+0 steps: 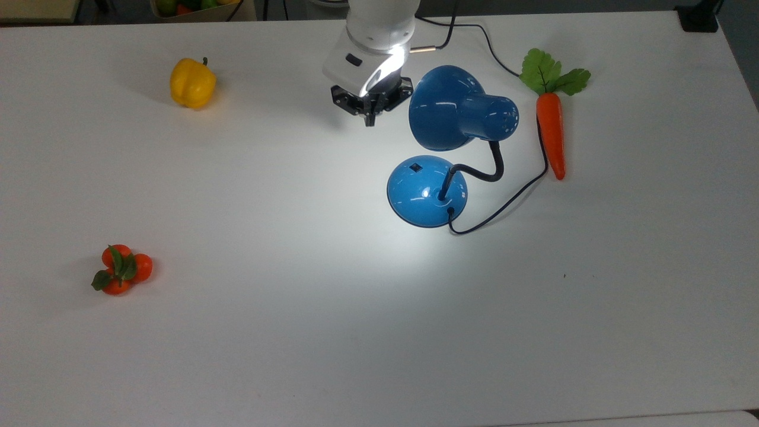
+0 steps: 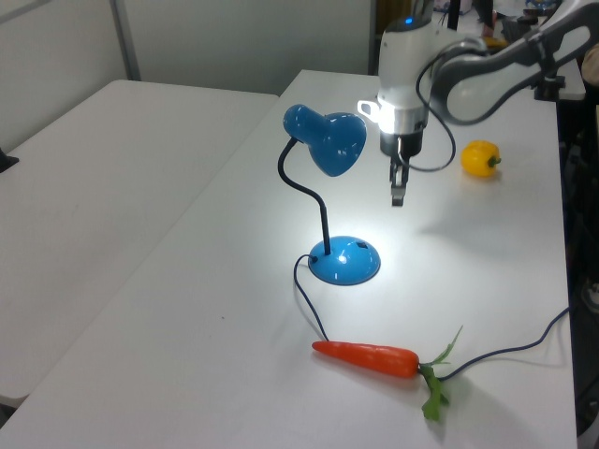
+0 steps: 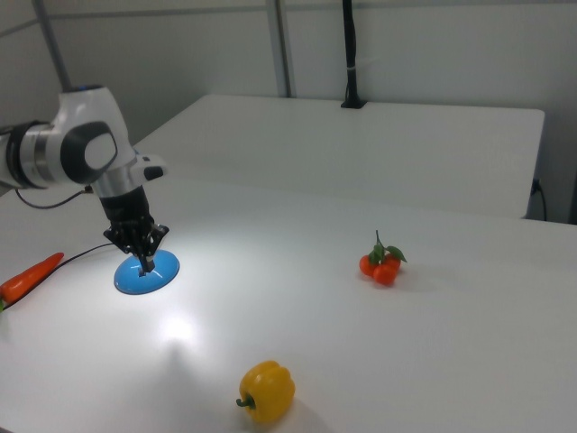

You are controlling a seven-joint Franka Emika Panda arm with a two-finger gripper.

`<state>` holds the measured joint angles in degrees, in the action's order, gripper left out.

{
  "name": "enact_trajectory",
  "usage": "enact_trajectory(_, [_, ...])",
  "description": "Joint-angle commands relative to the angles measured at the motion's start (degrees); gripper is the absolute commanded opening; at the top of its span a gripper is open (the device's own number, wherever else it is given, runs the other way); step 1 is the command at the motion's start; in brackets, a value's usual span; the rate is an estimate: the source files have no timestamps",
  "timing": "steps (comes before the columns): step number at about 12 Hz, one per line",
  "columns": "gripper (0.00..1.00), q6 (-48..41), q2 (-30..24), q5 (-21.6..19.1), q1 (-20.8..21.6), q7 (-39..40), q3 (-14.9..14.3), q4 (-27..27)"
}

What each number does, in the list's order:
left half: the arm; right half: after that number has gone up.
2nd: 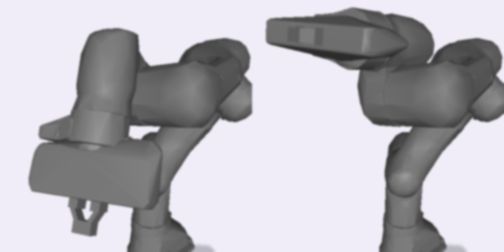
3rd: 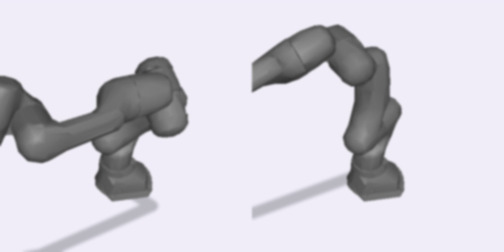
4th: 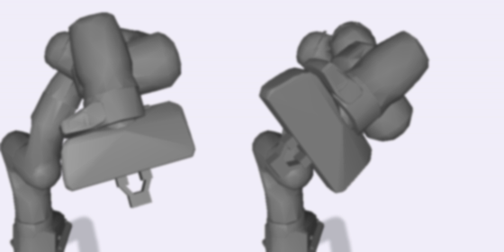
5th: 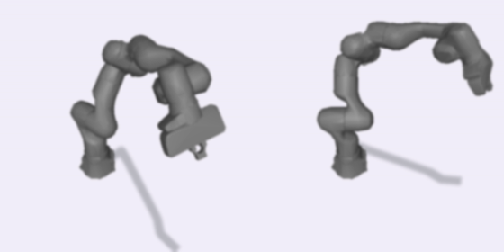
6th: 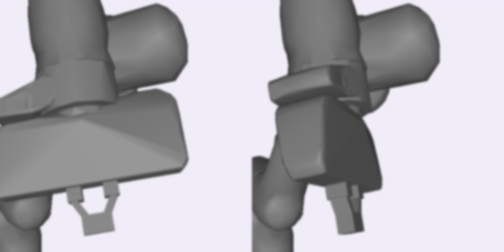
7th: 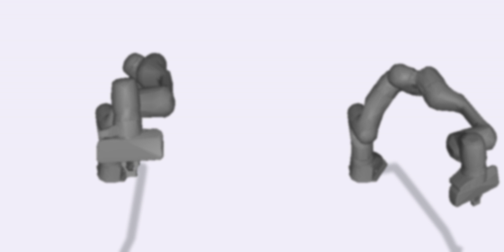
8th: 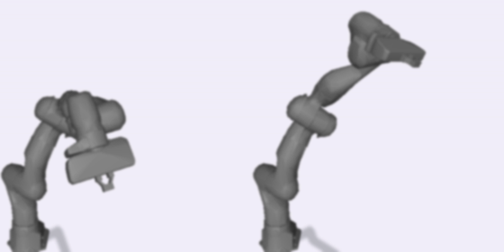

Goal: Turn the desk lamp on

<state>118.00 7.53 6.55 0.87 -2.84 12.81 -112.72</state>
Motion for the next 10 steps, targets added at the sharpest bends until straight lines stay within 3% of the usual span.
enact_trajectory(1, [0.0, -14.85, -4.27, 0.83, -4.55, -2.17, -0.24, 7.48])
enact_trajectory(3, [0.0, -21.03, -4.45, 0.83, -6.58, -2.17, -0.5, 13.29])
enact_trajectory(5, [0.03, -25.69, -4.45, 0.4, -6.76, -1.82, -2.86, 18.83])
enact_trajectory(7, [0.08, -26.5, -4.8, 0.31, -5.8, -1.55, -5.24, 20.78])
enact_trajectory(9, [0.23, -26.5, -5.42, 0.39, -4.58, -1.29, -6.47, 20.96])
enact_trajectory(10, [0.43, -26.5, -5.68, 0.39, -2.39, -1.2, -8.83, 21.05])
